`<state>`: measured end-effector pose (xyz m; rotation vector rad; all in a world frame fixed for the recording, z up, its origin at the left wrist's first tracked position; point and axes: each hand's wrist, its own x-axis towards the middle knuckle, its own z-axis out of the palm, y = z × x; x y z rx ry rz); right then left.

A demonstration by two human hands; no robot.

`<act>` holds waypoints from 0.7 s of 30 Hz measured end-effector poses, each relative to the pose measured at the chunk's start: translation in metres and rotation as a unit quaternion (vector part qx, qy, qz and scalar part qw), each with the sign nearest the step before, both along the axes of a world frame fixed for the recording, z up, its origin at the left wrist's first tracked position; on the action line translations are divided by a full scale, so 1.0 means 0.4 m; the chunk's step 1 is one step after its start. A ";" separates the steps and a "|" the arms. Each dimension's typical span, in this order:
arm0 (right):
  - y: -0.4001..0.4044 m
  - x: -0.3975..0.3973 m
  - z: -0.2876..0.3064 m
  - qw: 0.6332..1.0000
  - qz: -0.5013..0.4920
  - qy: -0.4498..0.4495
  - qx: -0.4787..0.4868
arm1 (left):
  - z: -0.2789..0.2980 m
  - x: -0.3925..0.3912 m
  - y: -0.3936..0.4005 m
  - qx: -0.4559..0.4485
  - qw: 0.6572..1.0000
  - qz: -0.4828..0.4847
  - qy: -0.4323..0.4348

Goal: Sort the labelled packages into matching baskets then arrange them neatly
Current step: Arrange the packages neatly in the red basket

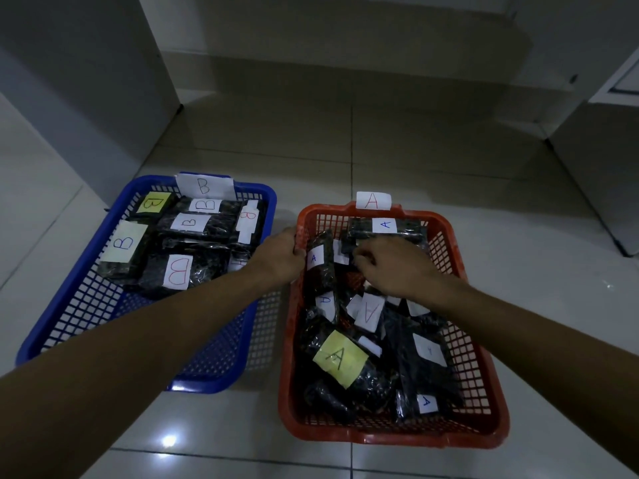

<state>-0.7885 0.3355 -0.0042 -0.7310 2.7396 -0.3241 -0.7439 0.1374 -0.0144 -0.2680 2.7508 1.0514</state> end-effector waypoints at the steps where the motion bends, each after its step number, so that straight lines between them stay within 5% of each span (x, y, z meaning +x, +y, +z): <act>1: -0.019 0.004 -0.001 0.999 -0.022 -0.025 -0.025 | 0.001 0.000 0.000 0.001 1.000 0.001 -0.001; 8: -0.093 -0.002 0.001 0.964 -0.081 -0.253 -0.031 | 0.005 0.003 -0.002 0.011 1.000 -0.003 -0.002; 16: -0.087 -0.005 -0.037 0.950 -0.127 -0.264 -0.106 | 0.015 0.001 0.000 0.022 1.000 -0.003 -0.002; 21: -0.079 -0.008 -0.023 0.943 -0.036 -0.325 -0.062 | 0.022 0.001 -0.003 0.028 1.000 0.005 -0.012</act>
